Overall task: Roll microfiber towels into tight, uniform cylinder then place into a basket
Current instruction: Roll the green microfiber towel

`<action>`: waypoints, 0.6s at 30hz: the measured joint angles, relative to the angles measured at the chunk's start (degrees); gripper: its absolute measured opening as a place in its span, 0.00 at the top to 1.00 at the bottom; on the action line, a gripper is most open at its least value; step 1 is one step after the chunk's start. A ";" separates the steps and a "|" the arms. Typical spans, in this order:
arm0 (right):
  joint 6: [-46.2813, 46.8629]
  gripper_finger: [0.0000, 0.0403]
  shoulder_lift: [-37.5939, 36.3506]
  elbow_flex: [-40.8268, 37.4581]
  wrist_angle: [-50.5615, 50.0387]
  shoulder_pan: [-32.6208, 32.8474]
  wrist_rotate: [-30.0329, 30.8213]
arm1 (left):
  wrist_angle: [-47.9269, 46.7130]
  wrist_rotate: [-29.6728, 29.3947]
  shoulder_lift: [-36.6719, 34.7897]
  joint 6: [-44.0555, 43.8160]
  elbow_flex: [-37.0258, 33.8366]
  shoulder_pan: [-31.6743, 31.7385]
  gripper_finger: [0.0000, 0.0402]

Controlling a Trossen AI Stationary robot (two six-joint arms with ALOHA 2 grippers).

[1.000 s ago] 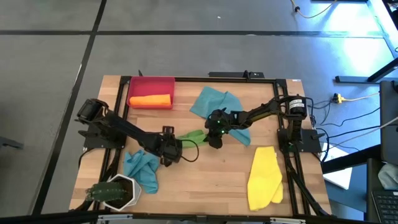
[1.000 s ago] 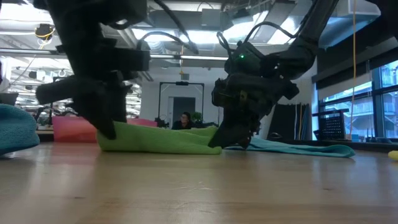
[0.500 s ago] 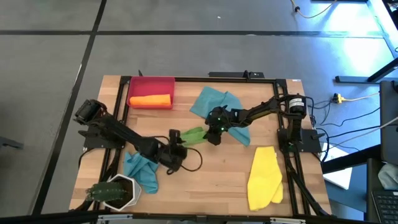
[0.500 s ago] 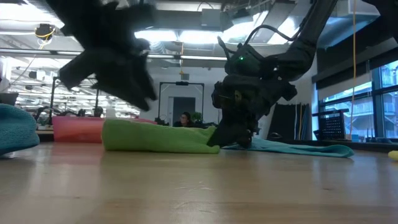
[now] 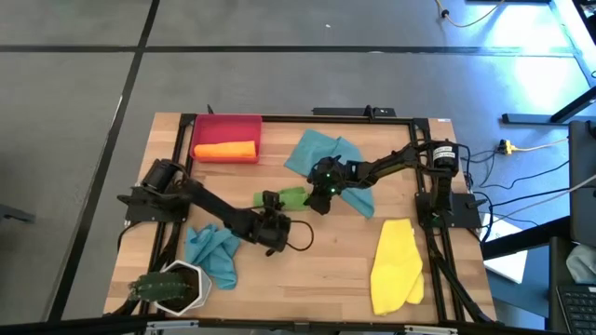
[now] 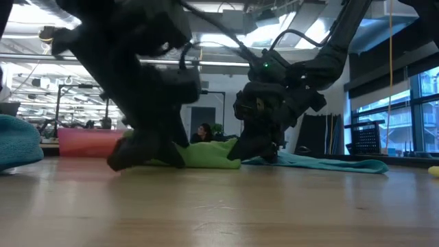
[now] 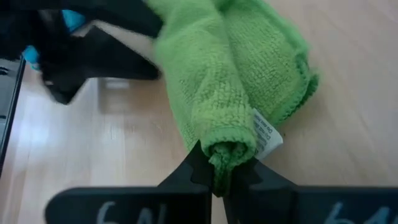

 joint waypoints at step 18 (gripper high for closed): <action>0.91 0.96 -0.04 0.04 -0.33 0.04 -0.69 | -0.30 -6.29 0.74 9.83 0.37 2.64 0.51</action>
